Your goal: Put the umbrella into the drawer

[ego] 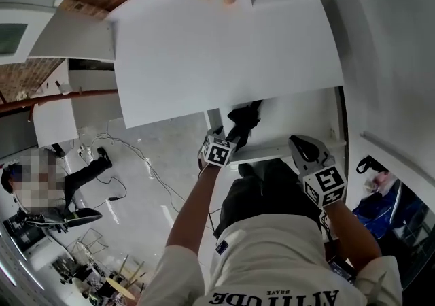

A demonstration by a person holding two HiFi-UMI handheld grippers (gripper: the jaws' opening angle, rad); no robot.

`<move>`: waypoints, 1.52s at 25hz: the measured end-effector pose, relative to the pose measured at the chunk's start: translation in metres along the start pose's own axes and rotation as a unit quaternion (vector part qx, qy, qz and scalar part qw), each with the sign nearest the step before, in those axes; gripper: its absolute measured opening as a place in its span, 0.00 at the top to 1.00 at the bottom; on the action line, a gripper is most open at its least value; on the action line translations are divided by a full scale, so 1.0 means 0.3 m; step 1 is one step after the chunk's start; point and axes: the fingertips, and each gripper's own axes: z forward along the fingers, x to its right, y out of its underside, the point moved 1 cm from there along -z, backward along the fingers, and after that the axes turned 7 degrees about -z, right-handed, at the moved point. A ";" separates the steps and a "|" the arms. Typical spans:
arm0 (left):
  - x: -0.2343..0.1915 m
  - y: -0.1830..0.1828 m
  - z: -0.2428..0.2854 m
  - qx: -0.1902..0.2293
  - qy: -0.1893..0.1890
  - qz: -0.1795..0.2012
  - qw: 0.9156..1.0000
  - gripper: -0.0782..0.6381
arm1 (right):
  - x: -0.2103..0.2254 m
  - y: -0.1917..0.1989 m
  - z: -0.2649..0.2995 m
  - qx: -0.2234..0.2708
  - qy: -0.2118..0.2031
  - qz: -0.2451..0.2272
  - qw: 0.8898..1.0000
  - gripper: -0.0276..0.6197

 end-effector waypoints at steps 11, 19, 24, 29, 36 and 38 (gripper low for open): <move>0.076 0.018 -0.302 0.121 0.000 -0.011 0.993 0.64 | -0.162 0.006 -0.076 -0.008 0.001 -0.032 0.999 0.91; 0.120 0.075 -0.515 0.196 -0.001 -0.015 0.981 0.73 | -0.306 0.011 -0.137 0.009 0.020 -0.060 0.998 0.91; 0.127 0.171 -0.630 0.227 0.001 -0.025 0.974 0.78 | -0.412 0.040 -0.186 0.019 0.035 -0.069 0.997 0.91; 0.121 0.270 -0.772 0.257 0.004 -0.037 0.966 0.81 | -0.541 0.042 -0.242 0.024 0.049 -0.083 0.995 0.91; 0.103 0.421 -0.925 0.293 -0.001 -0.051 0.955 0.84 | -0.688 0.035 -0.323 0.050 0.073 -0.105 0.991 0.91; 0.104 0.465 -0.960 0.303 -0.001 -0.056 0.951 0.85 | -0.722 0.042 -0.350 0.057 0.080 -0.109 0.989 0.91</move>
